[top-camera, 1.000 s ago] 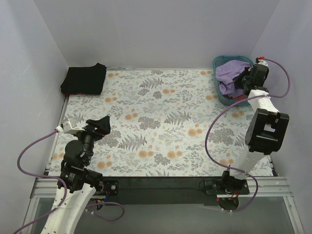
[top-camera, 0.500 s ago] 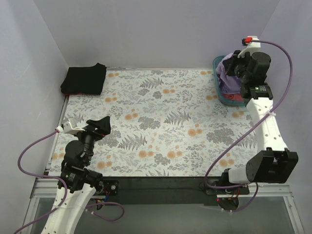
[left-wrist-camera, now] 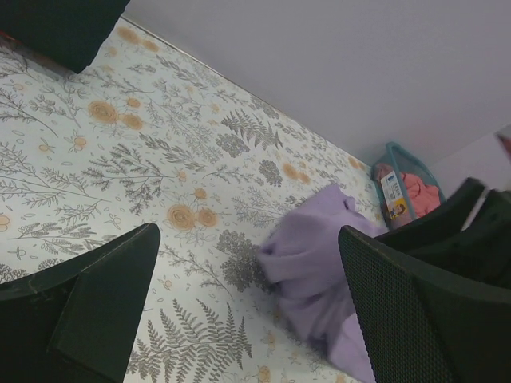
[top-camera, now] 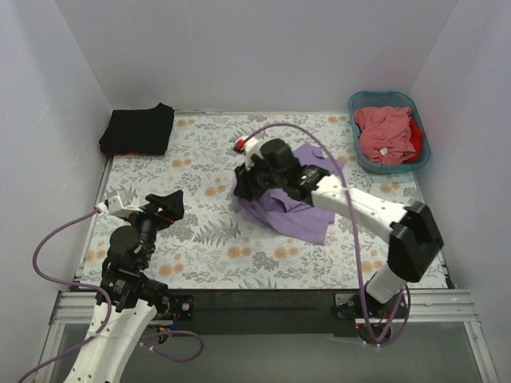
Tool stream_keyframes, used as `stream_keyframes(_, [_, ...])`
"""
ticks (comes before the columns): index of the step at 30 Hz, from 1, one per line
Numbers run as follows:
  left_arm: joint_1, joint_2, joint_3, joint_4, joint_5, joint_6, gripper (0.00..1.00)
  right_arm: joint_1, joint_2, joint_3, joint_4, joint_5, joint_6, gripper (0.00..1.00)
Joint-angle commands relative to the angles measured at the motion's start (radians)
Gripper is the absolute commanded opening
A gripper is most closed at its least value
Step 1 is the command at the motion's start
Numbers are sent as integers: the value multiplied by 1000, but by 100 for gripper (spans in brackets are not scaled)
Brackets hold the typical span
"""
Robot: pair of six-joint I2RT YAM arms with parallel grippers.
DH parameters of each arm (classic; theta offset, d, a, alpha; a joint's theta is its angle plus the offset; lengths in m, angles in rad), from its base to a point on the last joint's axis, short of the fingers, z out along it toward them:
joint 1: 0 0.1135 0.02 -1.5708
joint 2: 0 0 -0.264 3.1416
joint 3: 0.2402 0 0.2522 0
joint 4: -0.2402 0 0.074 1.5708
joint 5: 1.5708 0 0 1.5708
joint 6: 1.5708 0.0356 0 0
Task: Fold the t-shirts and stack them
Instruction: Move the tshirt to the center of the board
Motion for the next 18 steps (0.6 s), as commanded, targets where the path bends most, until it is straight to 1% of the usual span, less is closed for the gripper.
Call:
stream_keyframes(1, [-3, 27, 0, 8, 12, 22, 94, 173, 136, 149, -8, -33, 29, 56])
stream_keyframes(2, [-3, 33, 3, 6, 18, 22, 94, 182, 155, 178, -31, -15, 9, 61])
stream_keyframes(4, [-3, 77, 9, 4, 37, 28, 94, 182, 133, 154, -105, 84, -15, 63])
stream_keyframes(8, [-3, 177, 42, -14, 100, 37, 94, 124, 41, 43, -139, 149, -2, 62])
stream_keyframes(9, [-3, 200, 51, -18, 147, 41, 94, 72, 20, -40, -139, 146, 12, 61])
stream_keyframes(10, [-3, 252, 68, -29, 173, 44, 94, 43, -24, -77, -139, 142, 27, 61])
stream_keyframes(11, [-3, 278, 75, -32, 207, 47, 94, -27, -44, -121, -133, 125, 62, 60])
stream_keyframes(13, [-3, 335, 89, -35, 294, 68, 93, -109, -101, -258, -63, 82, 119, 59])
stream_keyframes(14, [-3, 385, 100, -37, 311, 76, 94, -196, -120, -307, -14, -3, 153, 59])
stream_keyframes(15, [-3, 404, 103, -38, 337, 99, 93, -238, -152, -414, 37, -49, 243, 59])
stream_keyframes(16, [-3, 421, 106, -35, 341, 108, 94, -273, -164, -460, 88, -85, 285, 59])
stream_keyframes(17, [-3, 448, 111, -35, 342, 120, 94, -320, -175, -499, 190, -123, 332, 59])
stream_keyframes(18, [-3, 456, 109, -35, 341, 128, 94, -333, -183, -536, 230, -125, 397, 59])
